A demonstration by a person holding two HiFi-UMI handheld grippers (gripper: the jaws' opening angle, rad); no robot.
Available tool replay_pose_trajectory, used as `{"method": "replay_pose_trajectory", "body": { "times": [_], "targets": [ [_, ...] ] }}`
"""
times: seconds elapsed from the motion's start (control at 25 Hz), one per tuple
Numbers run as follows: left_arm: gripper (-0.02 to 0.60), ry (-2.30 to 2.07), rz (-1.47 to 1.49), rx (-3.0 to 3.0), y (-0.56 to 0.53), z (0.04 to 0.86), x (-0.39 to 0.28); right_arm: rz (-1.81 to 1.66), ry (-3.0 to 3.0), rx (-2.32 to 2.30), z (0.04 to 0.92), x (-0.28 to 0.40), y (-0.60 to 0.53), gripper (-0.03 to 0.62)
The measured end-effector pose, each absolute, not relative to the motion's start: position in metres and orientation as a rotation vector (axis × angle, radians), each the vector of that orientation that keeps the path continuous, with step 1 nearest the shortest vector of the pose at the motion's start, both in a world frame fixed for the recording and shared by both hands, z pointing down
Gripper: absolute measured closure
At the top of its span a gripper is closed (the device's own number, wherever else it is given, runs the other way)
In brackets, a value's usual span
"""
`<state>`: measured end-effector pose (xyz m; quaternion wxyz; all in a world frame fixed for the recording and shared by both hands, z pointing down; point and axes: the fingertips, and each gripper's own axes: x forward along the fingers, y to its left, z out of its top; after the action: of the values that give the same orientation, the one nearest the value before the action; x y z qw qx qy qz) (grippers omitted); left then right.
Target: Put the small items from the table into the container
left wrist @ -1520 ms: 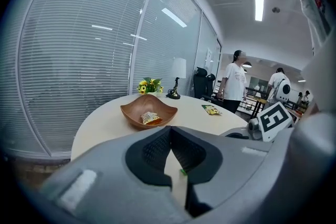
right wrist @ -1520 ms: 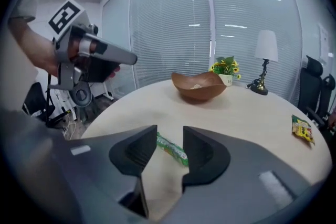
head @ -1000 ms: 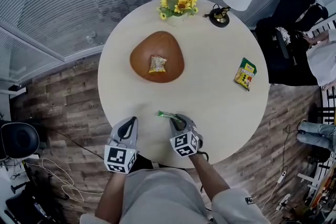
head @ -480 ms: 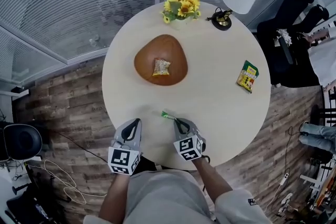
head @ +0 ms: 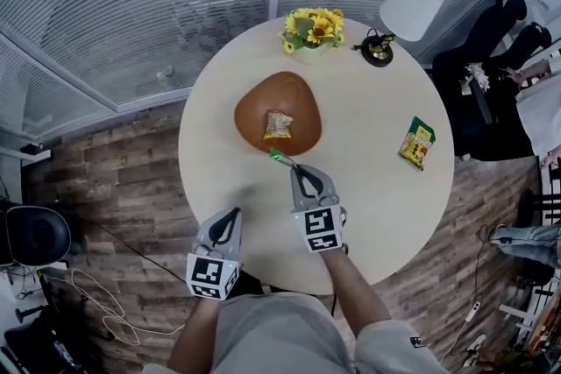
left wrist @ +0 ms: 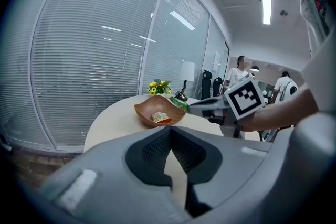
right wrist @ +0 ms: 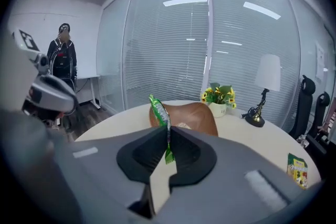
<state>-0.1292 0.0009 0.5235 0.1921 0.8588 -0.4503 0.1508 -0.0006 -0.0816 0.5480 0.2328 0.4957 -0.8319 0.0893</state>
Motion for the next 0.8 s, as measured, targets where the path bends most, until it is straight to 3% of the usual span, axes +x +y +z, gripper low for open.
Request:
{"method": "replay_pose_trajectory", "body": {
  "times": [0.56,0.8],
  "targets": [
    [0.584,-1.171,0.44,2.447,-0.044,0.523,-0.15,0.367,-2.096,1.435,0.58,-0.002,-0.166,0.565],
    [0.584,-1.074,0.446,2.491,-0.082,0.526,-0.151,0.431,-2.063,1.484,0.586,-0.002,-0.172,0.51]
  ]
}}
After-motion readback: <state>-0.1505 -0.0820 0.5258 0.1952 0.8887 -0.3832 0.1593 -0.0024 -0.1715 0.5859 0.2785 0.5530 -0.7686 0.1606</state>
